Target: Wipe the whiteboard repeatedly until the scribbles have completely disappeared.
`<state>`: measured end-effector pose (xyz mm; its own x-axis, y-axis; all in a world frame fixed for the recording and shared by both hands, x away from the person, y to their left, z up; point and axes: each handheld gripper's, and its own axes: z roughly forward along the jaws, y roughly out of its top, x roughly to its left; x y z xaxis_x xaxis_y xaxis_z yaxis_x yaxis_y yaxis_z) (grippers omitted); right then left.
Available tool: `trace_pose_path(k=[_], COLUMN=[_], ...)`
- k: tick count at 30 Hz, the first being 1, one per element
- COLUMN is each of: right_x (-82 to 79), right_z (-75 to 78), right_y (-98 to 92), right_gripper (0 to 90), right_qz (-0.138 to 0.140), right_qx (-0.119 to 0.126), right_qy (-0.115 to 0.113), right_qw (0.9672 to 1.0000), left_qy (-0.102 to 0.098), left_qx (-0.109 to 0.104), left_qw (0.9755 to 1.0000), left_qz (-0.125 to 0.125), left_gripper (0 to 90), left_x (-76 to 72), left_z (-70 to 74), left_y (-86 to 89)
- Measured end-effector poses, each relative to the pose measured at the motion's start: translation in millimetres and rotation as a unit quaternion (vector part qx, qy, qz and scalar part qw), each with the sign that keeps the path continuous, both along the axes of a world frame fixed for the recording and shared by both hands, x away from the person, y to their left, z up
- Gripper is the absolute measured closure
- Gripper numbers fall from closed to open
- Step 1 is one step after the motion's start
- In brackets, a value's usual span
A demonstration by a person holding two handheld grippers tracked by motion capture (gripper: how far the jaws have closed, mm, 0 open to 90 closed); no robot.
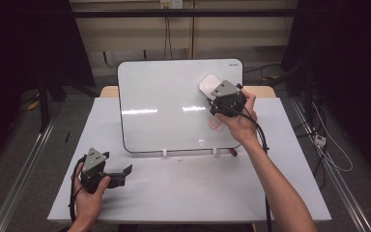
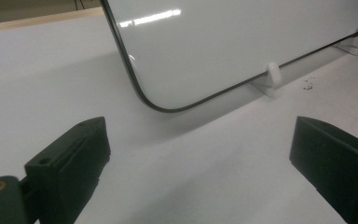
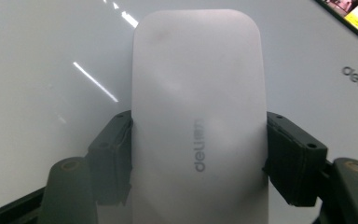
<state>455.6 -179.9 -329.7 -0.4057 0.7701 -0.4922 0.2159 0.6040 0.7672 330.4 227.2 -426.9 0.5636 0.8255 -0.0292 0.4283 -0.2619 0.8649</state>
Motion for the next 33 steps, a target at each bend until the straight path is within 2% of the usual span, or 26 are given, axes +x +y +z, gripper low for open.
trace_pose_path(k=[11, 17, 24, 33], right_x=[11.7, 10.0, 3.9, -9.3], right_z=[15.6, 13.5, 3.6, -14.6], right_y=[-10.3, -8.7, 2.9, 28.7], right_gripper=[31.6, 31.6, 31.6, 31.6], right_qz=[-0.025, -0.030, -0.012, 0.023], right_qx=[0.012, 0.012, 0.002, -0.014], right_qy=[-0.004, -0.014, -0.014, -0.013], right_qw=[0.9996, 0.9994, 0.9998, 0.9996], left_qy=[0.003, 0.001, 0.000, 0.000], left_qx=[0.000, 0.002, 0.003, 0.004], left_qw=[1.0000, 1.0000, 1.0000, 1.0000], left_qz=[0.000, -0.001, -0.004, -0.004], left_gripper=[4.7, 4.6, 4.6, 4.7], left_x=[0.3, 0.7, 0.5, 0.7], left_z=[-0.6, -0.9, -0.3, -0.7], left_y=[-0.9, -0.9, -3.9, -4.2])
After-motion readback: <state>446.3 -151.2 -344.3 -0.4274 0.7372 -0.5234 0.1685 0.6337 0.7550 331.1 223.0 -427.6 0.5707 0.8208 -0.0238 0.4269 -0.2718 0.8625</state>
